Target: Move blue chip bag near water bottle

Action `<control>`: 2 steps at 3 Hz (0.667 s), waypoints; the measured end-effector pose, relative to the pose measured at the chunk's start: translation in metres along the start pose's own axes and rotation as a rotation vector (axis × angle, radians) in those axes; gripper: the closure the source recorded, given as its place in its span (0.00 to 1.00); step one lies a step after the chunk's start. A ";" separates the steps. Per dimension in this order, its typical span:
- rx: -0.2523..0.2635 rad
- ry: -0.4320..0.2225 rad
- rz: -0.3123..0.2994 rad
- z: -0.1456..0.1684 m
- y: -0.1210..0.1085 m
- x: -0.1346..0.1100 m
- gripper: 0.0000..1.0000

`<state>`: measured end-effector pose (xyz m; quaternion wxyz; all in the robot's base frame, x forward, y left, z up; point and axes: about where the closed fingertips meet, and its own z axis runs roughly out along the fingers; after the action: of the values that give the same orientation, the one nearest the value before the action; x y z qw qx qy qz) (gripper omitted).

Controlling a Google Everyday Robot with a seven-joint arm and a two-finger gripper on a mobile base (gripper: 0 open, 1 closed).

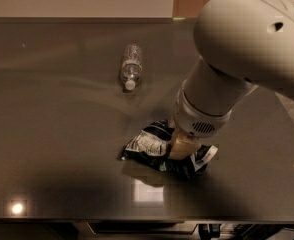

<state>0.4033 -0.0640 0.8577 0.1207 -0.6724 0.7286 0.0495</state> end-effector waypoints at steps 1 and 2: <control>0.036 -0.002 -0.016 -0.014 -0.037 -0.009 1.00; 0.048 -0.008 -0.028 -0.020 -0.077 -0.022 1.00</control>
Offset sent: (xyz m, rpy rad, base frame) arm 0.1296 0.0194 0.0434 0.0120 -0.0625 0.0287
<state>0.4793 -0.0547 0.8889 0.1407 -0.6793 0.7195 0.0330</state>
